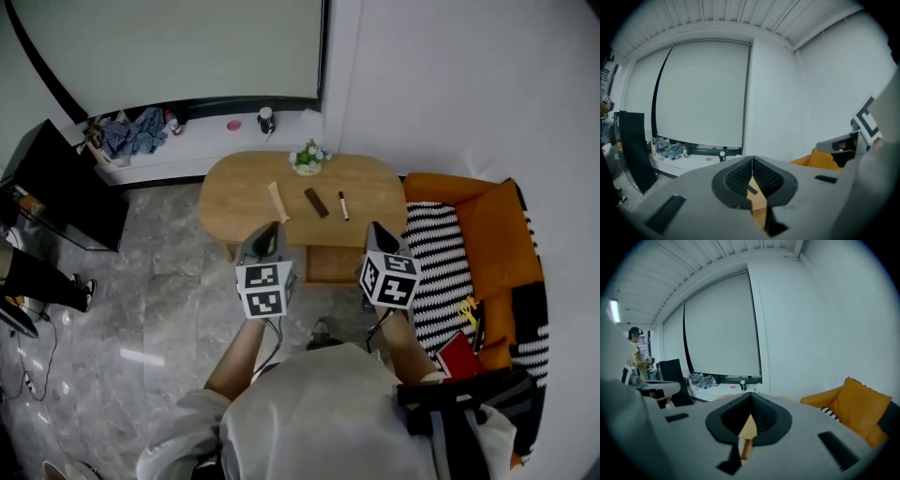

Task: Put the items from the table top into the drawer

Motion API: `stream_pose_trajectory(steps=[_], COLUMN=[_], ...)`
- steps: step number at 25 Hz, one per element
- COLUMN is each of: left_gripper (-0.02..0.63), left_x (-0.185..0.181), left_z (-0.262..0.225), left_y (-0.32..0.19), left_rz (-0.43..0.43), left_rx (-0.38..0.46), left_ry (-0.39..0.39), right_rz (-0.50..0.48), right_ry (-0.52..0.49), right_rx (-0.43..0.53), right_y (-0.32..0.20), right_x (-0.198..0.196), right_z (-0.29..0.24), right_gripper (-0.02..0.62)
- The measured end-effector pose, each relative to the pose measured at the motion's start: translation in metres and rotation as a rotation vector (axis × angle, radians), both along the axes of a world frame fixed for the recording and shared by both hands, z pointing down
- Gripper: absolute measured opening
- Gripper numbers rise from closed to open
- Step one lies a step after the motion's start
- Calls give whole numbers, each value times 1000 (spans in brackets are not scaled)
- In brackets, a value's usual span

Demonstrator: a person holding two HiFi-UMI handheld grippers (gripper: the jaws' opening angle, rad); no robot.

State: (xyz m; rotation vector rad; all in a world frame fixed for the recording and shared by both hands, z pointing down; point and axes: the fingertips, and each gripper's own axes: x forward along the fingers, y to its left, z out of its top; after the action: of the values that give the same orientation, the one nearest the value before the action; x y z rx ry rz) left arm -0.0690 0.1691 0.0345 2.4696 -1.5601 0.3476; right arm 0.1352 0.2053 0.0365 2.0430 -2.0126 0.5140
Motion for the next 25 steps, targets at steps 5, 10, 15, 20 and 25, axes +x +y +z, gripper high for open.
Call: stream_pose_trajectory(steps=[5,10,15,20,25], left_gripper=[11,11,11,11,11], left_x=[21,12,7,7,13], left_z=[9,32,61,76,102], left_y=[-57,-101,-131,-169,-185], left_rz=[-33,-94,-83,-69,-50], left_rx=[-34,-67,-143,-175,-185], left_ry=[-14,-27,-18,-30,-33], right_rz=[-49,-80,-67,-58,-58], right_ry=[20,19,20,18,-8], right_rx=[-38,-93,-144,-160,-203], right_y=[-63,-111,-143,-172,-182], right_x=[26,33,32,27,30], right_z=[11,34,62,76,109], right_gripper=[-8,-8,-8,-8,-8])
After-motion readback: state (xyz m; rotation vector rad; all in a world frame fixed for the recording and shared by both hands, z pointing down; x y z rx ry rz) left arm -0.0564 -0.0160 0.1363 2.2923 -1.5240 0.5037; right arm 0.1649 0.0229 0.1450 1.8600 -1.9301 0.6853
